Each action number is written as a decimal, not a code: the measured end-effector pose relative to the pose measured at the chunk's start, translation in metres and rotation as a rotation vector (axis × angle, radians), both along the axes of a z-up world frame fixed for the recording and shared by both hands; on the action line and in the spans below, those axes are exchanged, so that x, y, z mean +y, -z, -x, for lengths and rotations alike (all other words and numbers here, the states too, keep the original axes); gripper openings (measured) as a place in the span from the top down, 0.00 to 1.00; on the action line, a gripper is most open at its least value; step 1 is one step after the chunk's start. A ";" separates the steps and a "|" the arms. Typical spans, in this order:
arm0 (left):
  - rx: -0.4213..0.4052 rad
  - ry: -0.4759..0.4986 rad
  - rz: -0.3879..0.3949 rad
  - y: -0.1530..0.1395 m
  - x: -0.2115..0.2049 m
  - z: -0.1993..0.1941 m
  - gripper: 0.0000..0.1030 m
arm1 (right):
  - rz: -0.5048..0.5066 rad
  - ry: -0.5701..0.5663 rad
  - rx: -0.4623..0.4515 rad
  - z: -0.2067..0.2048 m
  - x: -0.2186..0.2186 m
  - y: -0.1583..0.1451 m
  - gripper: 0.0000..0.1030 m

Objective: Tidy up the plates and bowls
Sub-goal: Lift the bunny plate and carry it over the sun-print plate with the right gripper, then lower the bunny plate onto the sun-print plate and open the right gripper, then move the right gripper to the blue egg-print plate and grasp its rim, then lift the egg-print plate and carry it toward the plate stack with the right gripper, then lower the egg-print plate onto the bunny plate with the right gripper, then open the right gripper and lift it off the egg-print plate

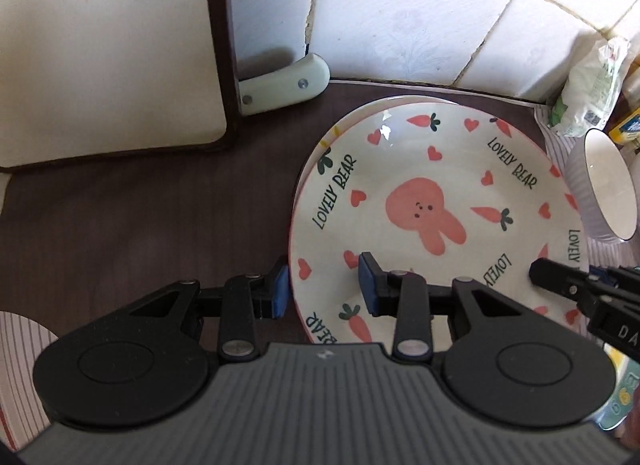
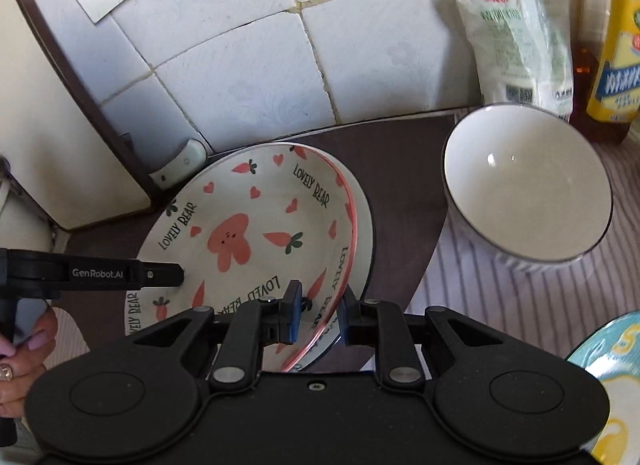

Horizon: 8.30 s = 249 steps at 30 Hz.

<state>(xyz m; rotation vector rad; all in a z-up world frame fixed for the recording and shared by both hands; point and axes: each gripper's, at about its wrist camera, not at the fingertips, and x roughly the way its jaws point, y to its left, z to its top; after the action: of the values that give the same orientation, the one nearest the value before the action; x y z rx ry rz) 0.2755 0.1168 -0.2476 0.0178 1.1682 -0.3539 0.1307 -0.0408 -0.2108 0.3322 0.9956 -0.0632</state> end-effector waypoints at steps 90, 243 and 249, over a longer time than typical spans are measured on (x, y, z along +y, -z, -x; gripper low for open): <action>-0.141 0.361 0.191 -0.005 -0.137 0.211 0.53 | 0.163 0.368 -0.249 0.280 -0.139 0.034 0.31; 0.150 -0.230 0.133 -0.015 0.072 0.063 0.80 | 0.324 -0.240 -0.002 -0.007 0.019 -0.006 0.65; 0.095 -0.190 0.101 -0.039 0.063 0.079 0.79 | 0.301 -0.222 -0.076 0.015 0.021 -0.033 0.65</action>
<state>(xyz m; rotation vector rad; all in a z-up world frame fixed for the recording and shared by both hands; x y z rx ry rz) 0.1960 0.1798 -0.2087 -0.1995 1.2332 -0.2471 0.1158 -0.0200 -0.1779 -0.0513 0.9265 0.0013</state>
